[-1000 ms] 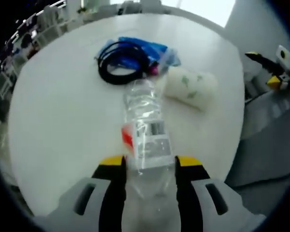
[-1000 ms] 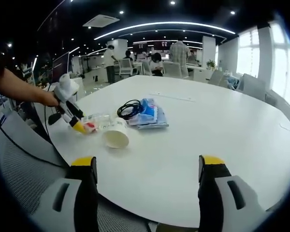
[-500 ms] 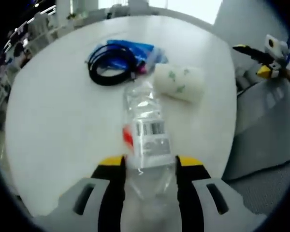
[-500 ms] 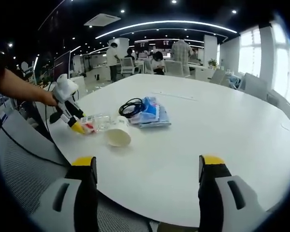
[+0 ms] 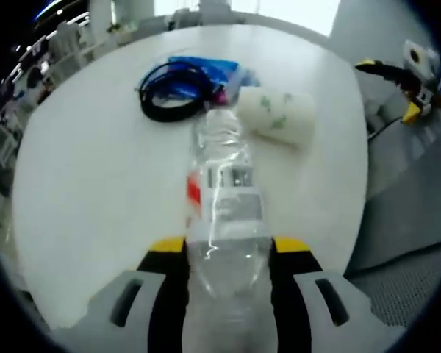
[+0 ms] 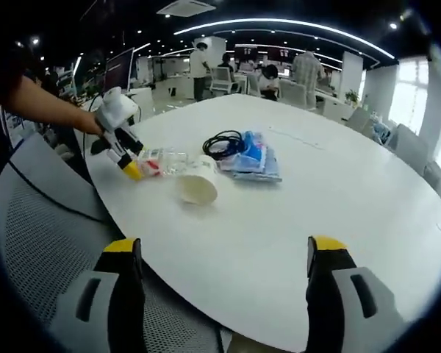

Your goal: Arrange the tabletop items into an orderly group along one side of the table until the central work area is clear of visible clutter.

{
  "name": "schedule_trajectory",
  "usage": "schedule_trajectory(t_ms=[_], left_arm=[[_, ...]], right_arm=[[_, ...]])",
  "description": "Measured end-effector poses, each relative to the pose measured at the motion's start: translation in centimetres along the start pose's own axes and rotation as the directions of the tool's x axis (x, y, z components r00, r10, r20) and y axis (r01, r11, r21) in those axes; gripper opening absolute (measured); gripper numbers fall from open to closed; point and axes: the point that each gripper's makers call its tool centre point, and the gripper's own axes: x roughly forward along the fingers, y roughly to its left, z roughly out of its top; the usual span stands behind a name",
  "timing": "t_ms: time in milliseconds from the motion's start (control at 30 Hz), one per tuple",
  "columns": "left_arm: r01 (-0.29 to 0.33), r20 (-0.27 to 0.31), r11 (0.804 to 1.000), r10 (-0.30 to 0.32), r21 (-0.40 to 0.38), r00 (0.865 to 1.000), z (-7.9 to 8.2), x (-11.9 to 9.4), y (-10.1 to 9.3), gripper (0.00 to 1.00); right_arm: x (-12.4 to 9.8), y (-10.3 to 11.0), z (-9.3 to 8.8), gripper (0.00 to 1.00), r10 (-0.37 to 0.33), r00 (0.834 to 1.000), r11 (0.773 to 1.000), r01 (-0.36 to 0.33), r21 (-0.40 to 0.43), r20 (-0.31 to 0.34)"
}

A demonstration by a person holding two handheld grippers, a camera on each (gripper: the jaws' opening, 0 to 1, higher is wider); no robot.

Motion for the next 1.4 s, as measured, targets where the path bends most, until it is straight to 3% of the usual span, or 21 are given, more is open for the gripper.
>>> schedule_trajectory(t_ms=[267, 433, 667, 867, 1400], left_arm=[[0.007, -0.024, 1.0, -0.007, 0.007, 1.0, -0.2, 0.0, -0.1, 0.39], [0.025, -0.047, 0.999, -0.023, 0.044, 0.999, -1.0, -0.6, -0.6, 0.38], [0.053, -0.07, 0.996, -0.047, 0.075, 0.996, -1.6, -1.5, -1.5, 0.38], [0.076, -0.094, 0.985, -0.062, 0.153, 0.994, -1.7, -2.6, -2.3, 0.38], [0.117, -0.127, 0.957, -0.086, 0.265, 0.988, -0.7, -4.2, -4.0, 0.38]], right_arm=[[1.0, 0.4, 2.1, 0.92, 0.083, 0.996, 0.992, -0.081, -0.096, 0.018], [1.6, 2.1, 3.7, 0.93, 0.169, 0.984, 0.97, -0.158, -0.184, 0.047], [2.9, 3.5, 5.1, 0.92, 0.23, 0.972, 0.949, -0.213, -0.231, 0.049], [4.1, 4.9, 5.7, 0.92, 0.28, 0.959, 0.927, -0.258, -0.272, 0.045], [7.3, 9.6, 6.9, 0.9, 0.379, 0.924, 0.87, -0.338, -0.359, 0.05]])
